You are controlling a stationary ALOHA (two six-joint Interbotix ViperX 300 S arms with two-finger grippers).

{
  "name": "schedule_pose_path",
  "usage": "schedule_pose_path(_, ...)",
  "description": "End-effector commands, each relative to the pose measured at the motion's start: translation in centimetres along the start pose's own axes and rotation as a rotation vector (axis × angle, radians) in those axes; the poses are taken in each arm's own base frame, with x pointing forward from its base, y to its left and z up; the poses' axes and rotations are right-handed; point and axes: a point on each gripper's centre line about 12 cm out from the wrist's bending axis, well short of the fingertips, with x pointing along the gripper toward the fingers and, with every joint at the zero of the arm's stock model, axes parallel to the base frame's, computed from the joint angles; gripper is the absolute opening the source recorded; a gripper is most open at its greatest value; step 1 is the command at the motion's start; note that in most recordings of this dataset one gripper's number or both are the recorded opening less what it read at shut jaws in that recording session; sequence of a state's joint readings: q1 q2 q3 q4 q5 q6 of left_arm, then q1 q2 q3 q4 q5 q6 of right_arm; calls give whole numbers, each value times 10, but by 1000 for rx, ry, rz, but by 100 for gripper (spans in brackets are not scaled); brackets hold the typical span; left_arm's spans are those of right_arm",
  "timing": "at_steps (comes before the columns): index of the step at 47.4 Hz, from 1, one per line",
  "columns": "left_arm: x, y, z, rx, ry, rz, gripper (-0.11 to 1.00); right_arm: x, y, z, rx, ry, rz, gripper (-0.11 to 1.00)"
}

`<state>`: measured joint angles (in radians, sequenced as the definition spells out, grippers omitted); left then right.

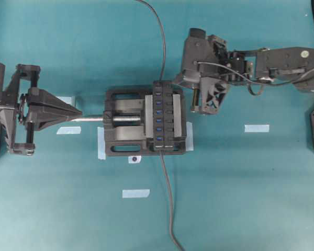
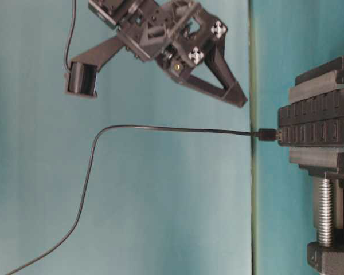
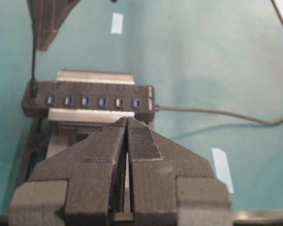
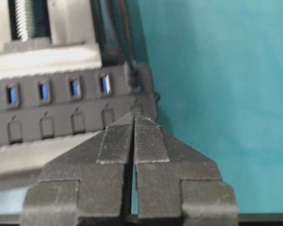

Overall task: Insert the USB into the center port of the fixed hub
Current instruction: 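Move the right gripper over the hub toward the black USB plug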

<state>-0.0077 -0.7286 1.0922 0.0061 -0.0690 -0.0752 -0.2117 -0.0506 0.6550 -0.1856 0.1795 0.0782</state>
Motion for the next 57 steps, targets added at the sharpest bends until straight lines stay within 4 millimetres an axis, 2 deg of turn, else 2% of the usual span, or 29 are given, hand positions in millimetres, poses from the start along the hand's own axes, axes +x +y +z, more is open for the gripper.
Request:
schedule_pose_path(1,0,-1,10,4,-27,-3,0,-2,-2,13,5,-46,-4,-1)
schedule_pose_path(9,0,-1,9,4,-26,-3,0,4,-2,12,4,-41,-1,-1)
schedule_pose_path(33,0,-1,8,0,-24,-3,0,5,-6,14,13,-81,-7,-1)
schedule_pose_path(43,0,-1,8,0,-24,-3,0,6,-8,12,18,-67,-10,5)
schedule_pose_path(47,0,-1,7,0,-21,-3,0,8,-8,10,19,-48,-11,12)
schedule_pose_path(50,0,-1,7,-1,-20,-3,0,10,-7,9,18,-44,-10,22)
schedule_pose_path(54,0,-1,7,0,-20,-3,0,11,-6,9,19,-41,-7,43)
schedule_pose_path(57,0,-1,7,-1,-21,-3,0,12,-5,11,15,-49,-4,64)
